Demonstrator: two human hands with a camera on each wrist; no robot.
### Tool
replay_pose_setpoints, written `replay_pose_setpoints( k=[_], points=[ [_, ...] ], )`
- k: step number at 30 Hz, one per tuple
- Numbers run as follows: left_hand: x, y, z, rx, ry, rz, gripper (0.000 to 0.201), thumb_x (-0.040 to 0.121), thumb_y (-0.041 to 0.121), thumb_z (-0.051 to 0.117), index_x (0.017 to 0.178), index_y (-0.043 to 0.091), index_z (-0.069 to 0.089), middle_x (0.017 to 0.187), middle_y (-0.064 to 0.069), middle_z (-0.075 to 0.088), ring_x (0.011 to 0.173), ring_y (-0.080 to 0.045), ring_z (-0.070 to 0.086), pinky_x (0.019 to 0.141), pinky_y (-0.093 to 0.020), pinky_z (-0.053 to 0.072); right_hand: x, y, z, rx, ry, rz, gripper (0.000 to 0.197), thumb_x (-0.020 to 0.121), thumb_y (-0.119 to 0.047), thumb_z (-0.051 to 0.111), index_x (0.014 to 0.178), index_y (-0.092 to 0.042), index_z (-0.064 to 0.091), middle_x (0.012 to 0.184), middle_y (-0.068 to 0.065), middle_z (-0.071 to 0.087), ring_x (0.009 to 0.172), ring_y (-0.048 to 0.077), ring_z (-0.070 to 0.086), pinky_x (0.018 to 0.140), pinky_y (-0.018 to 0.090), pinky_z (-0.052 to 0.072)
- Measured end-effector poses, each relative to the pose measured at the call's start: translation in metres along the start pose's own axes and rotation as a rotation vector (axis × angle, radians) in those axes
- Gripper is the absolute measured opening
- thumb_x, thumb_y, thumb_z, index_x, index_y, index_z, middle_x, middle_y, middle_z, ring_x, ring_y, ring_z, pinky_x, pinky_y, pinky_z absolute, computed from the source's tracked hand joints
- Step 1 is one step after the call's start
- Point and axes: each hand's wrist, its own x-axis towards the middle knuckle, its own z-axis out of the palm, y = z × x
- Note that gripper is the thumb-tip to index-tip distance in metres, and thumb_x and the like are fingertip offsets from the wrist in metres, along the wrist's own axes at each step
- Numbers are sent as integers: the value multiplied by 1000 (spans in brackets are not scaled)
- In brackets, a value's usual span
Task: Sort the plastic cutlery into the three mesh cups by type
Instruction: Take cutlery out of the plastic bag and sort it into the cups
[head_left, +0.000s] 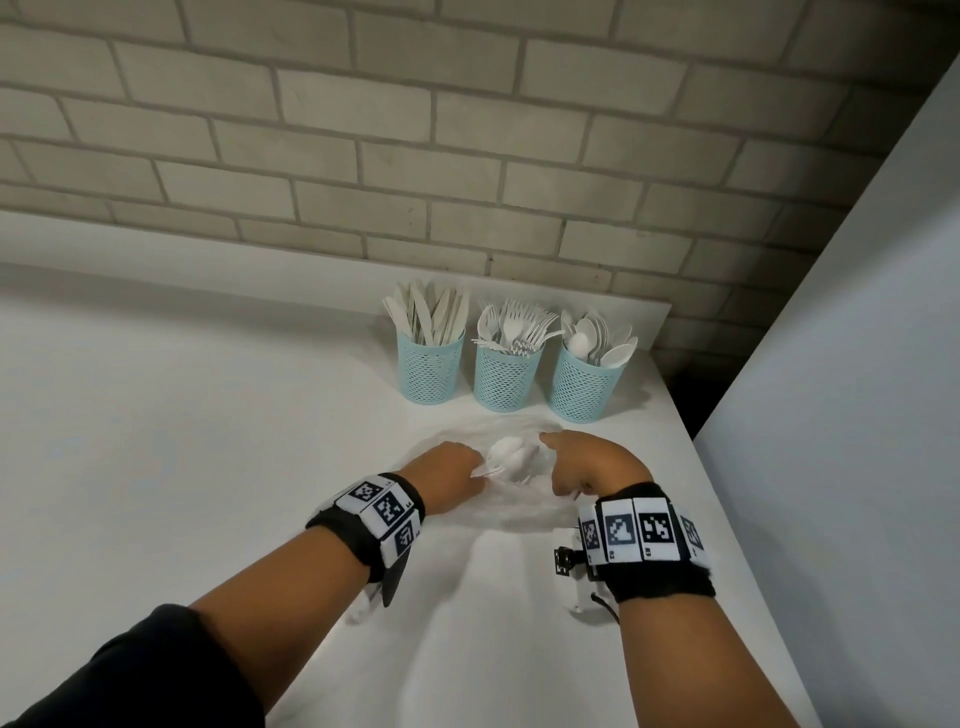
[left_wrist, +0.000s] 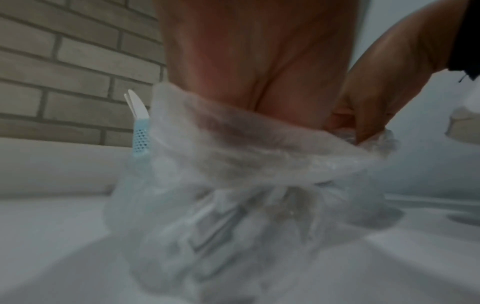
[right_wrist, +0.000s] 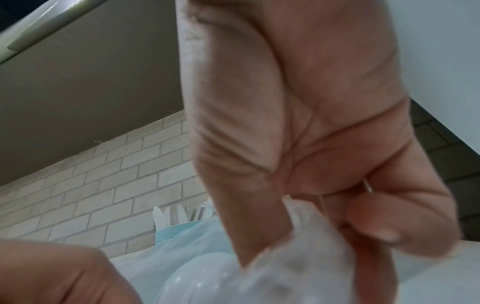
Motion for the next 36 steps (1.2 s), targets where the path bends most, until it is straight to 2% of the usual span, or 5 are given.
replay_pose_setpoints(
  k=[6, 20, 25, 31, 36],
  points=[
    [8, -10, -6, -162, 94, -16, 51, 80, 34, 72, 53, 17, 32, 57, 1, 35, 55, -14, 30, 52, -26, 19, 8, 2, 1, -18, -8, 19, 76, 83, -2, 60, 148, -18, 24, 146, 7, 40, 122, 24, 50, 95, 30, 42],
    [3, -9, -15, -571, -187, -157, 19, 93, 28, 57, 90, 12, 65, 62, 3, 47, 54, -9, 38, 48, -18, 29, 15, 12, 1, 39, 3, 11, 74, 83, -2, 62, 146, -23, 31, 147, 2, 38, 121, 22, 52, 93, 29, 43],
    [6, -8, -14, -689, -10, -187, 37, 79, 22, 75, 54, 17, 48, 39, 14, 42, 37, 0, 36, 41, -12, 25, 13, 7, -5, 110, 47, -99, 70, 76, -9, 67, 139, -28, 43, 136, 2, 51, 112, 21, 54, 90, 31, 45],
    [4, -10, -17, -741, 6, -169, 15, 79, 18, 74, 85, 8, 65, 75, -2, 58, 68, -15, 50, 56, -17, 36, 11, 6, -16, 160, 76, -98, 77, 78, -18, 73, 145, -21, 34, 147, 4, 38, 126, 21, 45, 92, 26, 40],
    [4, -9, -21, -854, 74, -198, 22, 76, 24, 77, 85, 8, 66, 71, -4, 59, 57, -11, 47, 44, -12, 34, 5, 4, -21, 160, 96, -116, 73, 79, -18, 72, 143, -19, 37, 139, 6, 46, 121, 22, 48, 89, 26, 40]
  ],
)
